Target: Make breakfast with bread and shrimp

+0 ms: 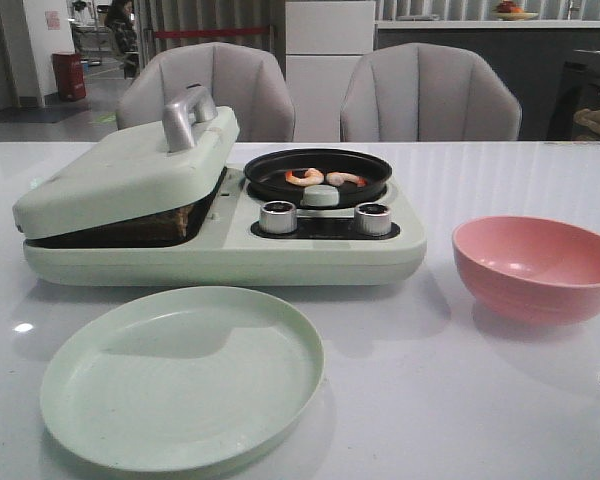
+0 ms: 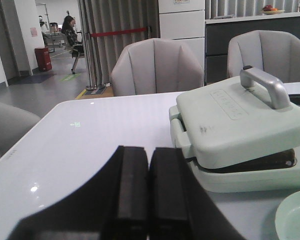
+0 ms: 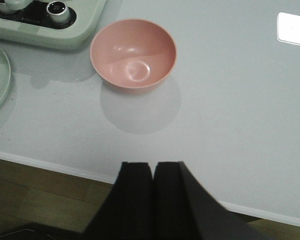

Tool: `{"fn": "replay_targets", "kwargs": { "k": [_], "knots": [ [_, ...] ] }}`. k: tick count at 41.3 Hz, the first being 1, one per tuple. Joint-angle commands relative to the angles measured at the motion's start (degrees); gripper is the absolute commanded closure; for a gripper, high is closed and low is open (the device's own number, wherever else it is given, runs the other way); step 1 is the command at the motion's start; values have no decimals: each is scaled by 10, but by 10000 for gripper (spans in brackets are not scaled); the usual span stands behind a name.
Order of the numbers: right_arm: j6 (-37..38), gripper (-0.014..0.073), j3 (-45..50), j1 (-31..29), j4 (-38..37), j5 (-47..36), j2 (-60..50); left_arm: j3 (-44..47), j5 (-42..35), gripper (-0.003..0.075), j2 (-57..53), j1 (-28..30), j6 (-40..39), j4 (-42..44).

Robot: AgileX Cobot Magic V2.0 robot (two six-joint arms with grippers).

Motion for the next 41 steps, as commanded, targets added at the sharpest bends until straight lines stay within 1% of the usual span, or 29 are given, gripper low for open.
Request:
{"fn": "replay_targets", "kwargs": {
  "k": [1,36,41],
  "knots": [
    [-1,586,-13,1,-8,-37,3,18,-51,619,-14,0,-7,0],
    [-1,586,-13,1,-8,-37,3,18,-51,619,-14,0,-7,0],
    [-1,586,14,-6,-14,-70,-12,18,-51,619,-14,0,-7,0]
  ]
}}
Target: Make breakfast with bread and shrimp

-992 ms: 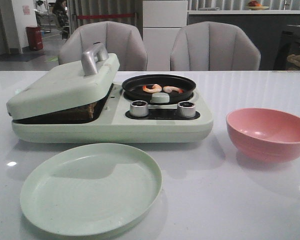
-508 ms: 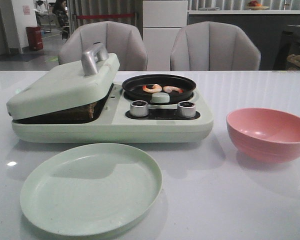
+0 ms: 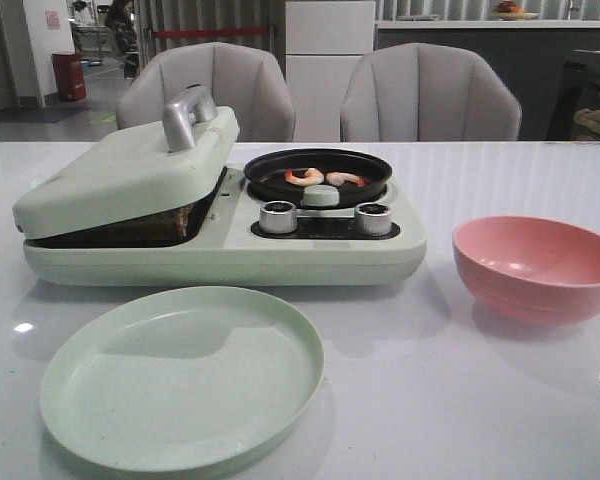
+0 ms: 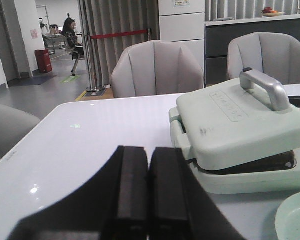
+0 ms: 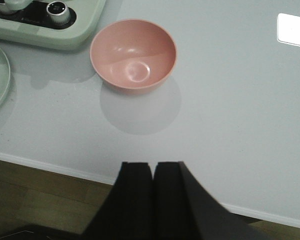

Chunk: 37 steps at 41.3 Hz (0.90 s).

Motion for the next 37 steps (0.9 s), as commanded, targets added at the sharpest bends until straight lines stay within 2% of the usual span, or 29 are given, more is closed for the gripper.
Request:
{"fn": "replay_targets", "kwargs": {
  "k": [1,12,22,37],
  "knots": [
    [-1,586,13,-9,-14,-78,-14,18,-50,619,-14,0,-7,0],
    [-1,586,182,-58,-15,-311,-144,18,-50,619,-14,0,-7,0],
    [-1,586,292,-91,-15,-428,-230,18,-50,619,-14,0,-7,0],
    [-1,586,414,-117,-15,-606,-288,18,-50,619,-14,0,-7,0]
  ]
}}
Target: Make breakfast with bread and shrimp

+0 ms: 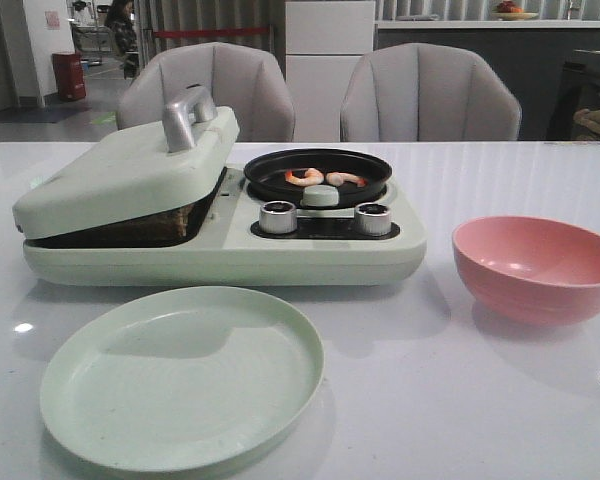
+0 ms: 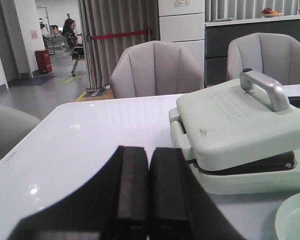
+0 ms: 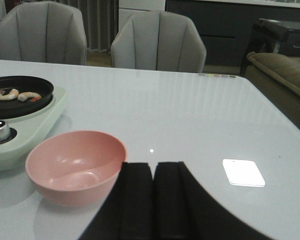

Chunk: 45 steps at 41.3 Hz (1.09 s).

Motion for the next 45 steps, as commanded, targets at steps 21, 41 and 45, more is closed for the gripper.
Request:
{"fn": "replay_targets", "kwargs": {
  "k": [21,41,45],
  "knots": [
    [-1,586,30,1,-7,-146,-11,18,-49,619,-13,0,-7,0],
    [-1,586,30,1,-18,-148,-11,18,-49,619,-13,0,-7,0],
    [0,586,30,1,-18,-152,-11,18,-49,619,-13,0,-7,0]
  ]
}}
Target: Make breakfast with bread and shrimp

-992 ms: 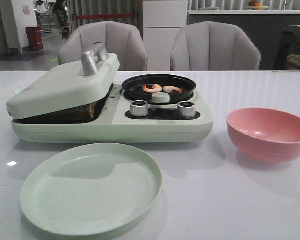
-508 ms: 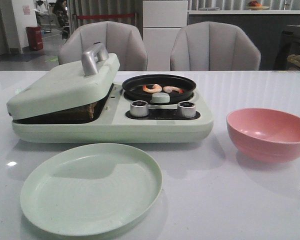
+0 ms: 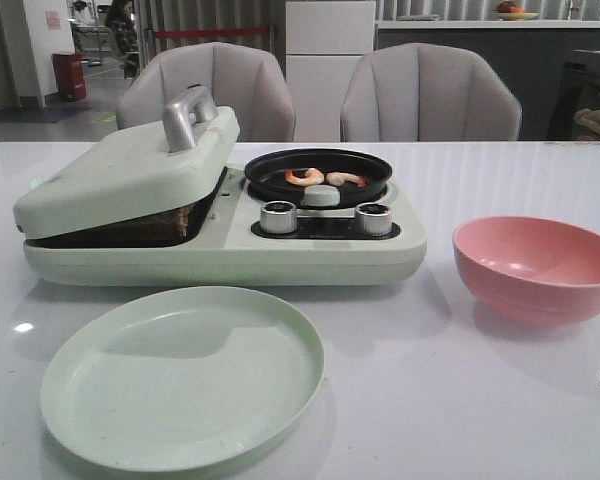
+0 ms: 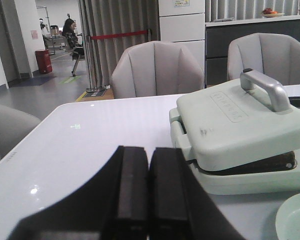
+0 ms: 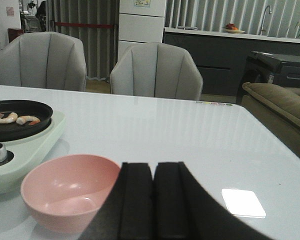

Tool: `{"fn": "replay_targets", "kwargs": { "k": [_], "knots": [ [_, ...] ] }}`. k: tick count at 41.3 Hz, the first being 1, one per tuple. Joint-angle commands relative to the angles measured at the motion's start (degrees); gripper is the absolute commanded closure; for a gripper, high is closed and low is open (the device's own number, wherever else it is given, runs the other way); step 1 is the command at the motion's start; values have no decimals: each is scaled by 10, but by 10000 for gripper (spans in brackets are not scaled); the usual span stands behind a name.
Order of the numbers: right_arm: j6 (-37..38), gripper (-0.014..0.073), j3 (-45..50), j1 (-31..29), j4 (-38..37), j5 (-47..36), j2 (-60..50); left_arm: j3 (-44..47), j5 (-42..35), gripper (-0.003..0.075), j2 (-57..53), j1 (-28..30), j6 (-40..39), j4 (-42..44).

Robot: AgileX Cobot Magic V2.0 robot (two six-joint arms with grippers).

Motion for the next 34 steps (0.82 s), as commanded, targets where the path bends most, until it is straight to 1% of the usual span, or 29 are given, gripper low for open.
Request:
{"fn": "replay_targets", "kwargs": {
  "k": [1,9,34],
  "knots": [
    [0,586,-2,1,-10,-59,-11,18,-49,619,-13,0,-7,0],
    [21,586,-2,1,-11,-63,-11,18,-49,619,-13,0,-7,0],
    [21,586,-2,1,-13,-63,-11,18,-49,619,-13,0,-7,0]
  ]
}}
